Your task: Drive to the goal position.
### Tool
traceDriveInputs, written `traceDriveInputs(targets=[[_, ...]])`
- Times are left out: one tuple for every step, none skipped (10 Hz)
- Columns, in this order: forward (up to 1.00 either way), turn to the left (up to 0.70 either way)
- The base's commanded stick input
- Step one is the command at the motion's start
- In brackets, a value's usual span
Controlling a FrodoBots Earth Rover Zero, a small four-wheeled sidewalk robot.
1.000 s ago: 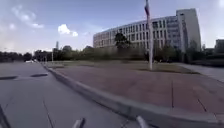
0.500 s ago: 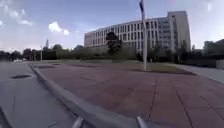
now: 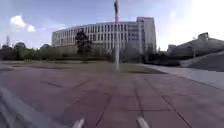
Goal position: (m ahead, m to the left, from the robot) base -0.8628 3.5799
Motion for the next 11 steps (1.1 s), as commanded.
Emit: traceDriveInputs(targets=[[1.00, -0.27], [1.00, -0.27], [1.00, -0.27], [1.00, -0.27], [1.00, -0.27], [1.00, -0.27], [1.00, -0.27], [1.00, -0.27], [1.00, -0.27], [1.00, -0.27], [1.00, -0.27]])
